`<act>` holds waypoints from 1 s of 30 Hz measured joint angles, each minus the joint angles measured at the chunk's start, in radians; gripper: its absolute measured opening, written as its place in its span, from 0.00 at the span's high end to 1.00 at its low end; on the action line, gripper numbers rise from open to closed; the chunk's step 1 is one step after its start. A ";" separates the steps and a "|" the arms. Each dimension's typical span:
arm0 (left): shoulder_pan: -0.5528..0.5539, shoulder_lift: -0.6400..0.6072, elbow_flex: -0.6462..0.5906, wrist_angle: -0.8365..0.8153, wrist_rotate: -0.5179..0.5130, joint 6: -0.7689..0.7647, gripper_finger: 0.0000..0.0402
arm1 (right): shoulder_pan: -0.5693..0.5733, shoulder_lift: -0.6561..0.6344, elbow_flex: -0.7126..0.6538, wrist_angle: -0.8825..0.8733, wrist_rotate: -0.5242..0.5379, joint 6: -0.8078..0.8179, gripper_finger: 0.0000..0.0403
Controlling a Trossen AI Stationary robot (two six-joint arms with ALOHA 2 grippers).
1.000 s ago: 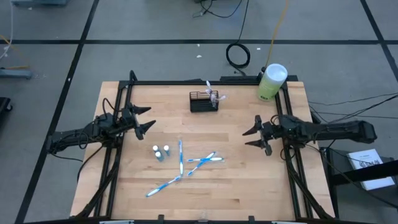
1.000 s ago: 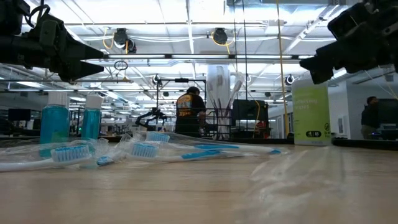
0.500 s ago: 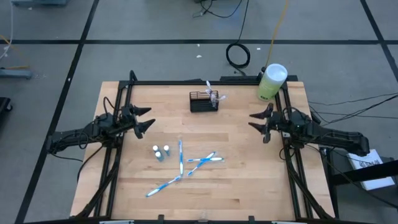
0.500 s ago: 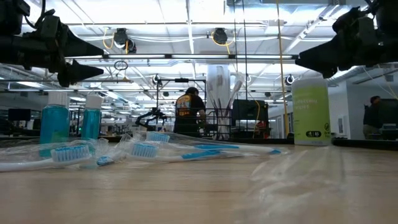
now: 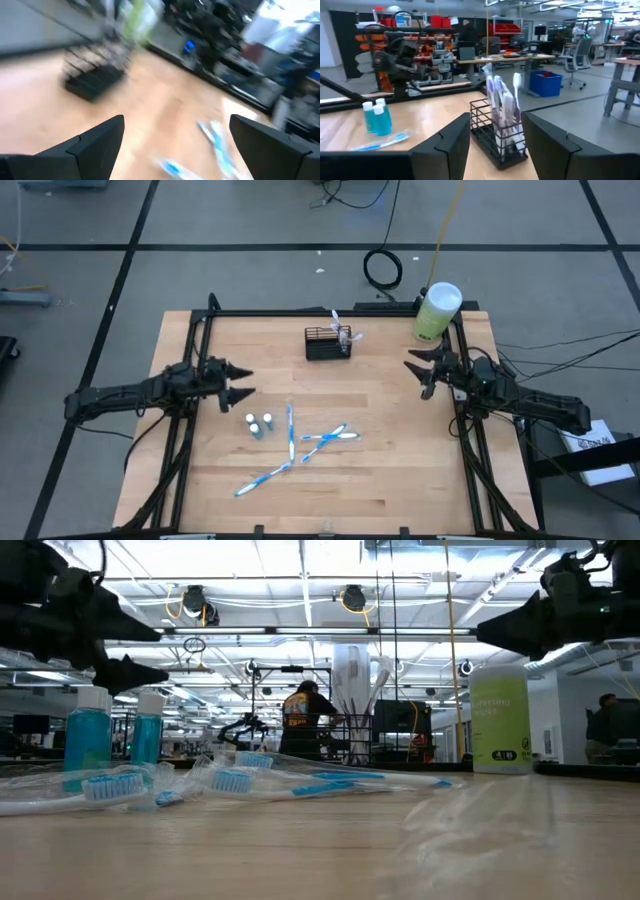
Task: Pick & Place toothbrushing station
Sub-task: Put the blue mouthwash into the middle compartment of the wire organizer
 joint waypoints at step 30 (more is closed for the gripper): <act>-0.387 1.102 0.884 -0.705 -0.161 -0.194 0.09 | 0.000 0.001 0.000 -0.001 -0.008 0.000 0.58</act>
